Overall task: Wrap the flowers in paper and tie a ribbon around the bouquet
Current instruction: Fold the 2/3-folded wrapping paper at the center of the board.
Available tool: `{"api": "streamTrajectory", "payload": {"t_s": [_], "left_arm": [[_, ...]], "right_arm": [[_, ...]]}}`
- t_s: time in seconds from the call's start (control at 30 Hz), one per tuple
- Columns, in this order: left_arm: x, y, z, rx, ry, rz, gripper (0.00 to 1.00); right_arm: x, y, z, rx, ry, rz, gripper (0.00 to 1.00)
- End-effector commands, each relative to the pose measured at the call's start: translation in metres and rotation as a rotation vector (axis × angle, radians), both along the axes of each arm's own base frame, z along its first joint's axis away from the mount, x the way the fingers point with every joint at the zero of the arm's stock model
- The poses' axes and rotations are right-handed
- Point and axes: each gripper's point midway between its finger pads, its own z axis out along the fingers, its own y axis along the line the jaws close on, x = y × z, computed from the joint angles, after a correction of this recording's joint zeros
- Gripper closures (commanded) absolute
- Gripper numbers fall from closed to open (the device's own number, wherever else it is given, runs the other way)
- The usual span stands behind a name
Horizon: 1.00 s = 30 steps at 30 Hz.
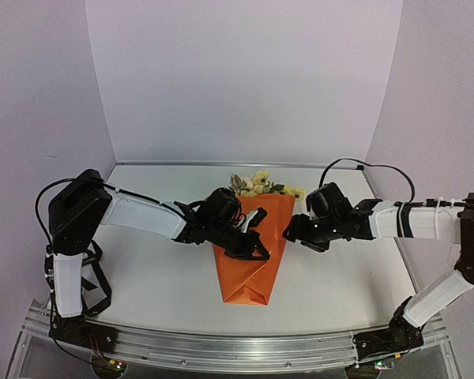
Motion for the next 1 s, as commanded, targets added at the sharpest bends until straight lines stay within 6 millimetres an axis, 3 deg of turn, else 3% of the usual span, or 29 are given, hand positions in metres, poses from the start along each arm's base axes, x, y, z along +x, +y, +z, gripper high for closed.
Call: {"api": "streamTrajectory", "payload": {"t_s": [0.0, 0.23, 0.53, 0.7, 0.97], "left_arm": [[0.004, -0.012, 0.011, -0.035, -0.034, -0.033, 1.00], [0.000, -0.015, 0.009, -0.040, -0.028, -0.065, 1.00], [-0.006, -0.017, 0.011, -0.046, -0.032, -0.101, 1.00], [-0.008, -0.017, 0.013, -0.047, -0.039, -0.116, 1.00], [-0.014, -0.016, 0.016, -0.049, -0.043, -0.142, 1.00]], "right_arm": [[0.005, 0.004, 0.006, 0.022, 0.000, 0.005, 0.36], [0.013, 0.029, 0.020, 0.092, -0.018, 0.084, 0.35], [0.027, 0.055, 0.013, 0.128, 0.034, 0.119, 0.36], [0.031, 0.056, 0.005, 0.127, 0.055, 0.101, 0.49], [0.033, 0.050, -0.007, 0.097, 0.063, 0.070, 0.91]]}}
